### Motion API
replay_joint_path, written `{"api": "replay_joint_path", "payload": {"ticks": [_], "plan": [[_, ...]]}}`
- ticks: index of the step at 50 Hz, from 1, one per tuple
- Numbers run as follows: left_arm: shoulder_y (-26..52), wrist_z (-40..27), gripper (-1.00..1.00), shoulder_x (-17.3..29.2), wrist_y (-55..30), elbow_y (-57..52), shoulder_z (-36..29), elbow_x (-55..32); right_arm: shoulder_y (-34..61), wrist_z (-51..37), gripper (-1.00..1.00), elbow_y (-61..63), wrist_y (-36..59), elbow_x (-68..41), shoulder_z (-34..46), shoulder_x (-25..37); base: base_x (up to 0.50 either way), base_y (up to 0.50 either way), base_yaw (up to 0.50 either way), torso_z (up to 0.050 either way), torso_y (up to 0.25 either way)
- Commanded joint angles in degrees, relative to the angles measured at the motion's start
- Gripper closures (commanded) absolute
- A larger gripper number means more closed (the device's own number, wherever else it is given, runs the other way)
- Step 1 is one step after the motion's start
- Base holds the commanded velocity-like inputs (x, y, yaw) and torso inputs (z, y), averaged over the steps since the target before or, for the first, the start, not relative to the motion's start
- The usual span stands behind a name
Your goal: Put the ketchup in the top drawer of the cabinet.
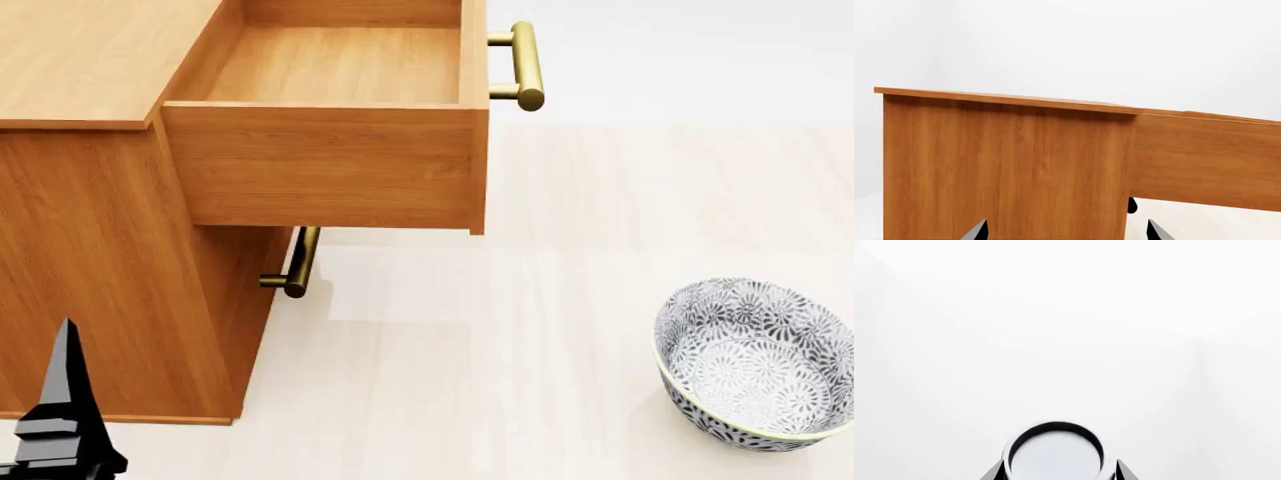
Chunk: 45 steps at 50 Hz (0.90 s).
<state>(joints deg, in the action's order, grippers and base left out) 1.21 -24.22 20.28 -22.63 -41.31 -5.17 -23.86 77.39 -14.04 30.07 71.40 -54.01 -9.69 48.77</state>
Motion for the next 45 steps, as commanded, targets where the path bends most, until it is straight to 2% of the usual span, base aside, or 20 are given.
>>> {"api": "replay_joint_path", "payload": {"ticks": [1, 26, 45], "plan": [[-0.08, -0.29, -1.0, 0.13, 0.09, -0.05, -0.23, -0.03, 20.68, 4.74, 1.0, -7.36, 7.82, 11.55, 11.68, -12.68, 0.0, 0.0, 0.0, 0.0, 0.0], [-0.18, -0.89, -1.0, 0.57, 0.2, -0.14, -0.13, -0.55, 20.91, 5.6, 1.0, -16.65, -0.75, 17.04, 19.03, -15.61, 0.0, 0.0, 0.0, 0.0, 0.0], [0.07, -1.71, -1.0, 0.86, -0.34, -0.67, -0.44, -0.66, 21.06, 9.07, 1.0, -30.88, -11.25, 22.49, 25.91, -20.41, 0.0, 0.0, 0.0, 0.0, 0.001]]}}
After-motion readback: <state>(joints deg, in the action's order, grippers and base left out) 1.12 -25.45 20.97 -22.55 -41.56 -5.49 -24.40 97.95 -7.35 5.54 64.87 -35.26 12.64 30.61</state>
